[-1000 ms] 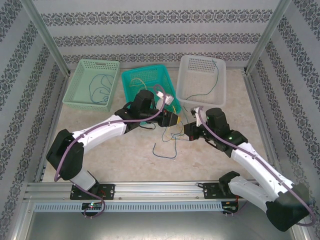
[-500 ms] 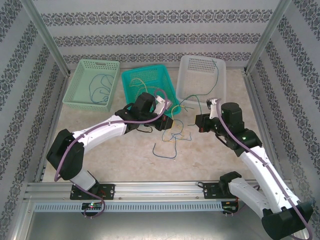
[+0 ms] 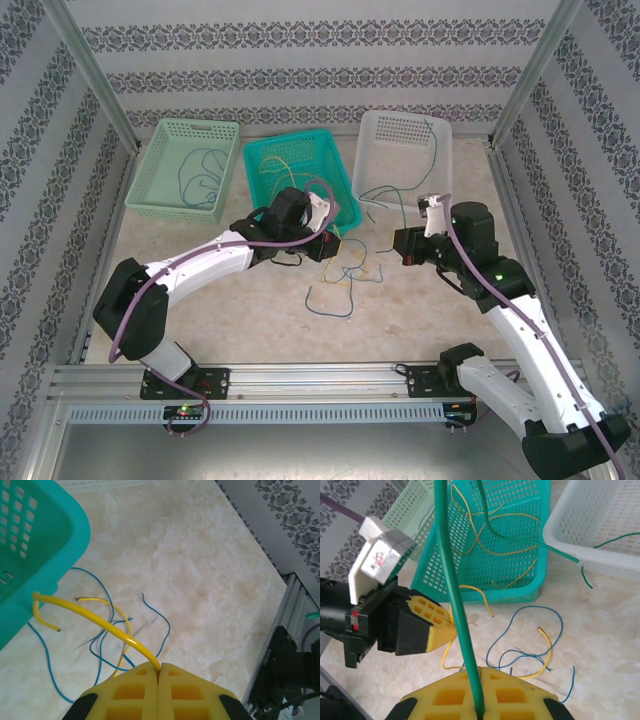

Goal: Untangle the cables

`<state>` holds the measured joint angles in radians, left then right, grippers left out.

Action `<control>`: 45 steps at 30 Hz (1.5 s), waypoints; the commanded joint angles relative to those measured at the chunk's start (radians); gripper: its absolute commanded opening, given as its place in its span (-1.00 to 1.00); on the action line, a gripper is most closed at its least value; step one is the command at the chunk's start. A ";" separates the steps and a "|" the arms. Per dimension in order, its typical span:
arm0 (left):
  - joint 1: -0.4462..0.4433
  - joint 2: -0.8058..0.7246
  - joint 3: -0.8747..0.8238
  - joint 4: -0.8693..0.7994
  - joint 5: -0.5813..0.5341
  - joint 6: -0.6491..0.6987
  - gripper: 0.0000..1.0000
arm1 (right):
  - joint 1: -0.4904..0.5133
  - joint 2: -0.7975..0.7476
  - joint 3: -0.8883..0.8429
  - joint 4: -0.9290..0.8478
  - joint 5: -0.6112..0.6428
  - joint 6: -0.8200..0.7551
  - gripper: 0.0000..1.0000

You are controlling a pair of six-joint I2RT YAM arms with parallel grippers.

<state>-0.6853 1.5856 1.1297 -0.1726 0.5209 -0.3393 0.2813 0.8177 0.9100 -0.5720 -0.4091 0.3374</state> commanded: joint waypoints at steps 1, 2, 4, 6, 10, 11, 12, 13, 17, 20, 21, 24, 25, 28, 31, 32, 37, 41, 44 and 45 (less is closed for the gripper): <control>0.001 0.021 0.006 -0.010 0.080 0.030 -0.92 | -0.014 -0.021 0.034 0.040 -0.044 0.038 -1.00; -0.006 0.029 0.006 -0.013 0.100 0.038 -0.88 | -0.016 -0.019 0.036 0.055 -0.050 0.053 -1.00; -0.022 0.041 0.008 -0.028 0.116 0.056 -0.85 | -0.018 -0.012 0.046 0.071 -0.054 0.071 -1.00; -0.031 0.042 0.001 -0.044 0.111 0.069 -0.87 | -0.025 -0.003 0.059 0.071 -0.038 0.086 -1.00; -0.031 0.024 -0.024 -0.030 0.099 0.069 -0.88 | -0.057 0.026 0.089 0.069 0.031 0.094 -1.00; -0.031 0.021 -0.026 -0.029 0.101 0.073 -0.89 | -0.068 0.039 0.091 0.087 0.045 0.102 -1.00; -0.031 0.021 -0.024 -0.031 0.105 0.074 -0.89 | -0.077 0.056 0.097 0.105 0.066 0.110 -1.00; -0.031 0.023 -0.022 -0.034 0.105 0.076 -0.89 | -0.082 0.075 0.105 0.117 0.100 0.111 -1.00; -0.032 0.020 -0.025 -0.030 0.101 0.075 -0.89 | -0.116 0.181 0.131 0.183 0.172 0.085 -1.00; -0.031 0.012 -0.029 -0.025 0.096 0.070 -0.89 | -0.146 0.287 0.176 0.223 0.154 0.078 -1.00; -0.031 0.010 -0.031 -0.021 0.094 0.068 -0.89 | -0.156 0.327 0.194 0.235 0.142 0.075 -1.00; -0.031 0.003 -0.033 -0.017 0.088 0.065 -0.88 | -0.184 0.433 0.259 0.248 0.115 0.061 -1.00; -0.031 0.002 -0.031 -0.016 0.085 0.064 -0.88 | -0.187 0.463 0.280 0.253 0.121 0.050 -1.00; -0.031 0.004 -0.032 -0.015 0.082 0.064 -0.88 | -0.195 0.552 0.324 0.279 0.154 0.026 -1.00; -0.031 0.011 -0.025 -0.017 0.087 0.063 -0.88 | -0.200 0.668 0.383 0.268 0.169 -0.007 -1.00; -0.031 0.011 -0.024 -0.018 0.087 0.063 -0.88 | -0.201 0.707 0.400 0.261 0.179 -0.014 -1.00; -0.032 -0.001 -0.020 -0.024 0.079 0.070 -0.88 | -0.205 0.897 0.479 0.244 0.232 -0.047 -0.88; -0.032 -0.009 -0.018 -0.025 0.080 0.070 -0.88 | -0.207 0.987 0.541 0.224 0.229 -0.052 0.26; -0.031 -0.009 -0.015 -0.020 0.084 0.069 -0.88 | -0.199 0.977 0.554 0.217 0.220 -0.049 0.71; -0.032 -0.010 -0.014 -0.017 0.084 0.066 -0.88 | -0.193 0.954 0.544 0.225 0.220 -0.053 0.82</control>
<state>-0.7074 1.6054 1.1053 -0.1875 0.5983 -0.2909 0.0868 1.8244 1.4117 -0.3508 -0.1982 0.3023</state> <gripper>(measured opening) 0.063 0.860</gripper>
